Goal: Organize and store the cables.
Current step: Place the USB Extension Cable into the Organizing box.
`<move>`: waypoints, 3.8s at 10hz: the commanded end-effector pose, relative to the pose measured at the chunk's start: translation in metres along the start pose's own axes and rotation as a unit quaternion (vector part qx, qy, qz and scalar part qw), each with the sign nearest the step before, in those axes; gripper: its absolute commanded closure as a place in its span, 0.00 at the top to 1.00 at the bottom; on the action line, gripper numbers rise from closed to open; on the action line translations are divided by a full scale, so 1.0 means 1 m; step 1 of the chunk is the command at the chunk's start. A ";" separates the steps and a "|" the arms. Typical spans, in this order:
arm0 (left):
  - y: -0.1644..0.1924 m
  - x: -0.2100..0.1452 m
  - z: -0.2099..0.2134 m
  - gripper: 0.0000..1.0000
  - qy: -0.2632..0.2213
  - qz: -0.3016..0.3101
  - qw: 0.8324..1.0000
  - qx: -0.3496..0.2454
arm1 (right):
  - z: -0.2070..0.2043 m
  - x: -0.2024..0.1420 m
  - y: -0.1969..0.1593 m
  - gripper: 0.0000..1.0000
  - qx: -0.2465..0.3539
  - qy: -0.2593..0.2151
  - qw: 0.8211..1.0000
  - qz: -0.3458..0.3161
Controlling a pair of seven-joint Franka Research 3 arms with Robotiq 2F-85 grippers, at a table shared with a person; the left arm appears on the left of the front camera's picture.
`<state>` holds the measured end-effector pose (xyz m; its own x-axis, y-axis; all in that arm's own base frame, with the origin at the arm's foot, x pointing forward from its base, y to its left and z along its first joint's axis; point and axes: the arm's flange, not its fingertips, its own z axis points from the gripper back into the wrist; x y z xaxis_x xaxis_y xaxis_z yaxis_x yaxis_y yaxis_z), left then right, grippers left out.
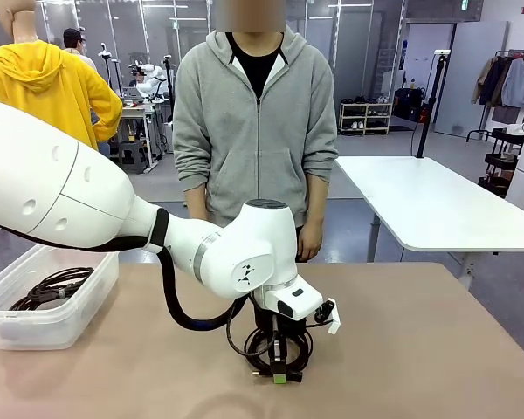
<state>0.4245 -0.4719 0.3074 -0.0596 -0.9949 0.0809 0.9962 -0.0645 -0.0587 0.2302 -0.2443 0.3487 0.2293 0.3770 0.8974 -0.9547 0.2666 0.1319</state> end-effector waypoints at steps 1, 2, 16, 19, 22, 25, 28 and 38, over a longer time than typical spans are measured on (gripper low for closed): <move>0.002 -0.001 -0.001 0.00 0.023 0.006 1.000 0.005 | -0.003 0.005 0.000 1.00 -0.010 0.001 1.000 -0.013; 0.003 -0.003 0.009 0.00 0.024 0.008 1.000 0.015 | -0.003 0.005 0.000 1.00 -0.010 0.001 1.000 -0.013; -0.049 -0.376 0.300 0.16 0.003 0.066 0.996 0.067 | -0.003 0.005 0.000 1.00 -0.010 0.001 1.000 -0.013; -0.047 -0.402 0.307 0.16 0.009 0.074 0.996 0.058 | -0.003 0.005 0.000 1.00 -0.010 0.001 1.000 -0.013; -0.047 -0.402 0.307 0.16 0.009 0.074 0.996 0.058 | -0.003 0.005 0.000 1.00 -0.010 0.001 1.000 -0.013; 0.007 -0.440 0.279 0.19 0.005 0.065 0.994 0.091 | -0.003 0.005 0.000 1.00 -0.010 0.001 1.000 -0.013; 0.057 -0.476 0.231 0.19 0.019 0.071 0.993 0.091 | -0.003 0.005 0.000 1.00 -0.010 0.001 1.000 -0.013; 0.082 -0.477 0.177 0.95 0.016 0.150 0.986 0.077 | -0.003 0.005 0.000 1.00 -0.010 0.001 1.000 -0.013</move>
<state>0.5575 0.0114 0.4365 0.2169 -0.9743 0.0613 0.9735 0.2206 0.0611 0.2302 -0.2440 0.3489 0.2302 0.3782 0.8966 -0.9545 0.2674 0.1323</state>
